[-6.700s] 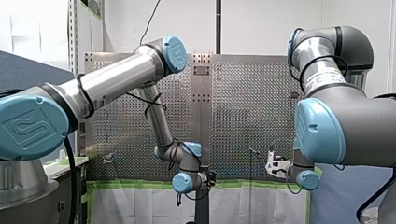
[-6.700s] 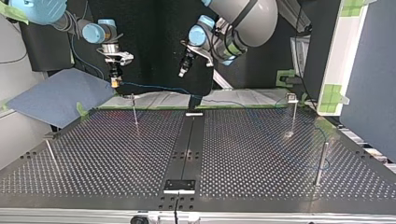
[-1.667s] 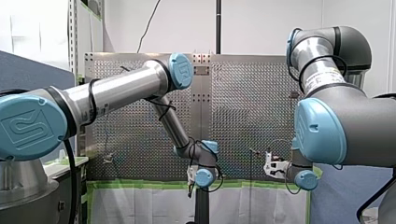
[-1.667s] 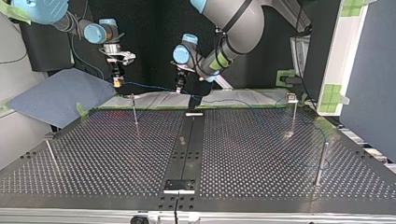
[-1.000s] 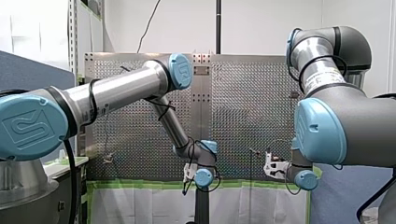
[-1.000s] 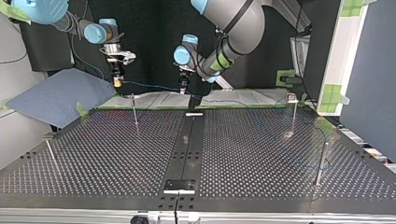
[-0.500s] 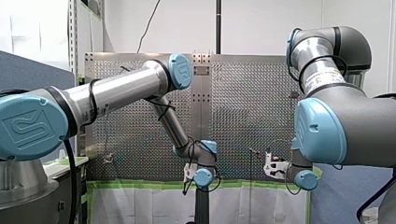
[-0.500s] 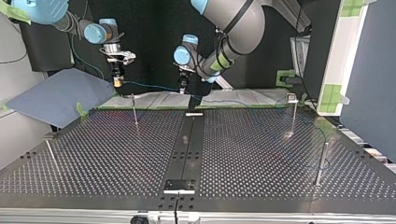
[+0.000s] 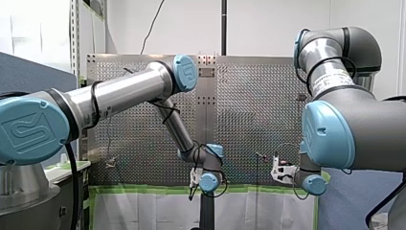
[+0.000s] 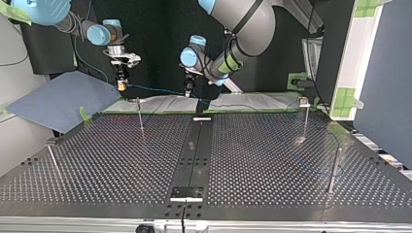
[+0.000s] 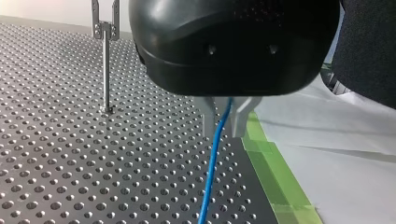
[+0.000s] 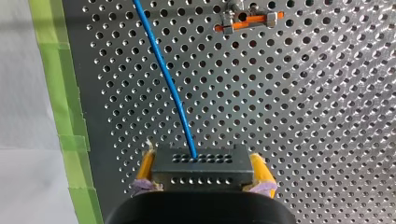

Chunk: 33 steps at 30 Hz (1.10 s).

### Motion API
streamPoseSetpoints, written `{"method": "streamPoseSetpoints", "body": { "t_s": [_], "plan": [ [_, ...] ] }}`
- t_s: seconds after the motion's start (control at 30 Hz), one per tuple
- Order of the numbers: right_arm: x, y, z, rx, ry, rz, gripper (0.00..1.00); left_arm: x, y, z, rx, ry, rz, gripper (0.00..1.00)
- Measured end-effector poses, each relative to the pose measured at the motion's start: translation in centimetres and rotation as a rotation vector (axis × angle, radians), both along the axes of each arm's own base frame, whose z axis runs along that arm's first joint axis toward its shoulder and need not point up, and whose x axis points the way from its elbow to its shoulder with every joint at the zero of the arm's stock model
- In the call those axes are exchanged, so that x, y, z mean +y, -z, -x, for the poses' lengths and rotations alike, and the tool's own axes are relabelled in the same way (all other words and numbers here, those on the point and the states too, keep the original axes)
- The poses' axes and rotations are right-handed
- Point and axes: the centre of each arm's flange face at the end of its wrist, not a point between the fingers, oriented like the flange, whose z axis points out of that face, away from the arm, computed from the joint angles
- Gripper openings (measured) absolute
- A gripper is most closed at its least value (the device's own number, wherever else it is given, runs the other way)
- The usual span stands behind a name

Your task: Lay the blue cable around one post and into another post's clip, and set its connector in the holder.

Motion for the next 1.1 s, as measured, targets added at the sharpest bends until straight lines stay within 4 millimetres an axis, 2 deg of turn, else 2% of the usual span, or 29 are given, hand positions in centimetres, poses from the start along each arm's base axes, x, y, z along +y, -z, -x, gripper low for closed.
{"method": "streamPoseSetpoints", "body": {
  "t_s": [0.13,0.57,1.1],
  "plan": [
    [0.0,0.0,0.0,0.001,-0.001,-0.001,0.00,0.0,0.0,0.0,0.000,0.000,0.000,0.02],
    [0.1,0.0,-0.2,0.001,-0.005,-0.002,0.00,-0.1,0.0,0.0,0.002,0.013,0.002,0.02],
    [-0.3,0.0,0.7,0.000,0.015,-0.002,0.00,-2.9,-0.6,1.6,-0.016,0.105,-0.003,0.02]
  ]
}}
